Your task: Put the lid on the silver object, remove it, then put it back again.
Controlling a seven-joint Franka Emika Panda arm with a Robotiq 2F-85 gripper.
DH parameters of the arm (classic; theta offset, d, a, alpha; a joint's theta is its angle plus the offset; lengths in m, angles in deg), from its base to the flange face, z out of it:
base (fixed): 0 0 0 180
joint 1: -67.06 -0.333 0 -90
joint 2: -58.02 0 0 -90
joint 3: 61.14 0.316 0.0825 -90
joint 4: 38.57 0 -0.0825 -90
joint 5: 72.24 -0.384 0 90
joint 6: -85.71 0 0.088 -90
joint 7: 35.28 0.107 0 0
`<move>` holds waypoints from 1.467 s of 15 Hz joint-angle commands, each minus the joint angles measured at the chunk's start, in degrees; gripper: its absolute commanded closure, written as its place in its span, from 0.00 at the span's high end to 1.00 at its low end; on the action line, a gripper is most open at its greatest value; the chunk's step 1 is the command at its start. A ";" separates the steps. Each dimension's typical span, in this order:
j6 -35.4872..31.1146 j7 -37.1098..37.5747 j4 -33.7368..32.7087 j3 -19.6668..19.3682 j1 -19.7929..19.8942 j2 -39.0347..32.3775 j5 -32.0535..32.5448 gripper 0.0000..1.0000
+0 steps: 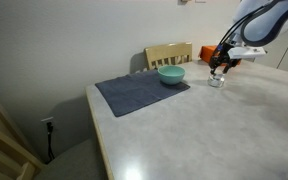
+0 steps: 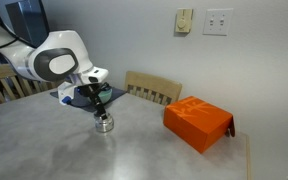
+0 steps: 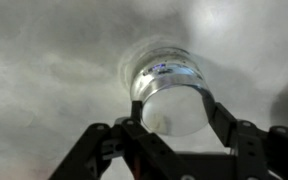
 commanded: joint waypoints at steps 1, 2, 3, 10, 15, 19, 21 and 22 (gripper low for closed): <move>1.20 -2.63 -0.42 1.23 1.63 -0.08 -1.25 0.44; 1.15 -2.71 -0.42 1.20 1.71 -0.07 -1.26 0.44; 1.03 -2.81 -0.44 1.16 1.80 -0.13 -1.20 0.44; 2.36 -3.89 -1.94 2.00 2.93 -0.86 -1.82 0.44; 3.80 -5.57 -3.02 3.33 4.12 -1.53 -2.51 0.44; 2.98 -5.48 -2.81 3.24 4.01 -1.57 -2.16 0.44; 2.86 -5.53 -2.78 3.30 4.12 -1.56 -2.24 0.44; 2.66 -5.56 -2.73 3.32 4.14 -1.66 -2.24 0.44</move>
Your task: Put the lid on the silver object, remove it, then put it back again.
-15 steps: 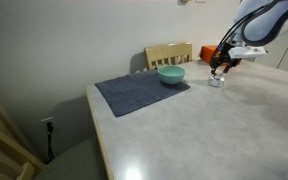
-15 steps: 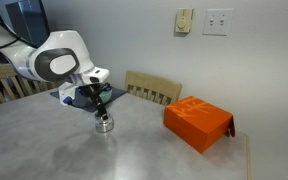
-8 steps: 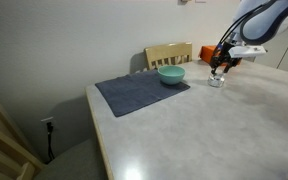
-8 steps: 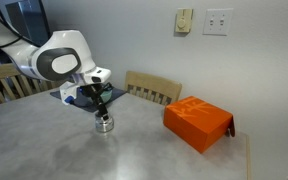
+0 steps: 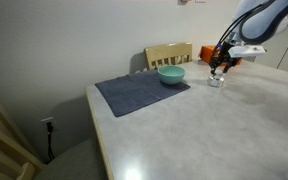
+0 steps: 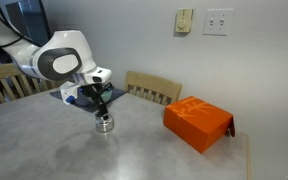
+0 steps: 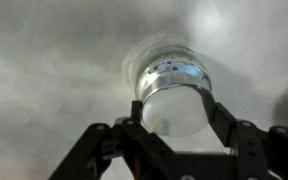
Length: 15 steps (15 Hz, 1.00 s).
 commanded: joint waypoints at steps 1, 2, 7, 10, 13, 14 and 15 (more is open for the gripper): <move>0.44 -2.06 -1.07 1.15 1.29 -1.22 -1.08 0.44; 0.12 -1.67 -0.89 0.86 0.86 -1.16 -0.79 0.44; -0.63 -0.76 -0.38 0.12 -0.36 -0.75 -0.03 0.44; -0.75 -0.56 -0.33 -0.07 -0.73 -0.61 0.12 0.44; -0.94 -0.28 -0.34 -0.35 -1.07 -0.47 0.26 0.44; -1.04 -0.20 -0.36 -0.40 -1.14 -0.44 0.26 0.44; -1.12 -0.18 -0.36 -0.41 -1.18 -0.40 0.25 0.44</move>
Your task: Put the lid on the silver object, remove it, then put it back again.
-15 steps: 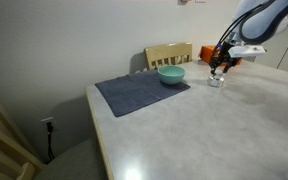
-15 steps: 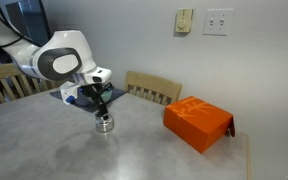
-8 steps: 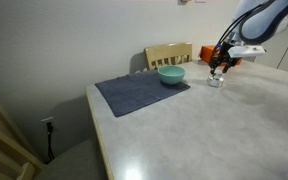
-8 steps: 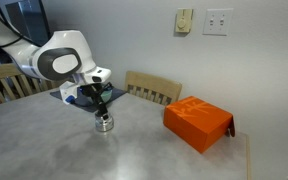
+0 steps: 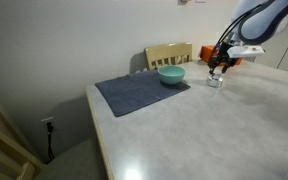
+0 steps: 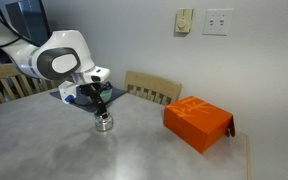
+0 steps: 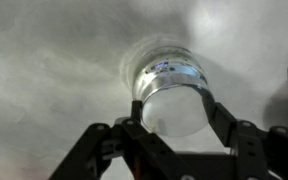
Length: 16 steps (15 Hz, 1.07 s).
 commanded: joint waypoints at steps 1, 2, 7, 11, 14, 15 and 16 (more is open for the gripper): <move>-0.66 -0.16 -0.47 -0.48 -0.43 -0.34 0.17 0.44; -0.54 -0.14 -0.65 -0.50 -0.44 -0.31 0.14 0.44; 1.09 -0.77 -3.00 0.24 0.83 -0.76 -0.87 0.44; 1.90 -1.10 -3.89 0.56 1.35 -1.63 -1.02 0.44; 2.93 -1.56 -4.68 0.97 1.66 -2.92 -1.17 0.44; 3.49 -1.69 -5.21 1.06 1.67 -3.56 -1.17 0.44; 3.93 -1.69 -5.64 1.11 1.59 -4.04 -1.14 0.44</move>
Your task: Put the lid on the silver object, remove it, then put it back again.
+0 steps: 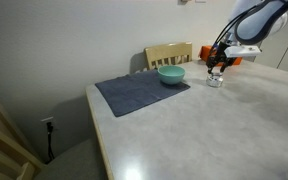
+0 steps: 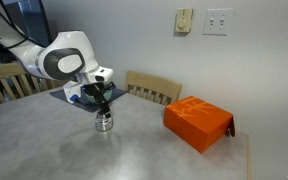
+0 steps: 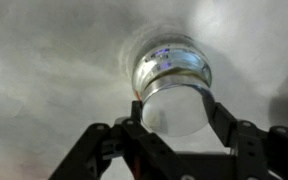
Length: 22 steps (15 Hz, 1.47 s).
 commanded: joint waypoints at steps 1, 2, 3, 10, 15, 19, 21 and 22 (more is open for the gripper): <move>3.05 -1.89 -3.22 1.15 1.14 -2.34 -1.04 0.44; 3.84 -1.75 -3.63 1.18 1.03 -2.36 -0.98 0.44; 4.23 -1.83 -4.04 1.24 1.11 -2.50 -0.91 0.44; 2.17 -0.47 -2.00 0.18 -0.49 -0.86 0.49 0.44; 0.11 0.20 -0.19 -0.69 -1.64 -0.16 1.40 0.44; -2.10 0.36 1.22 -1.22 -2.26 -0.23 1.63 0.44; -3.49 0.37 1.86 -1.55 -2.62 -0.27 1.76 0.44; -4.24 0.41 2.17 -1.83 -2.94 -0.30 1.86 0.44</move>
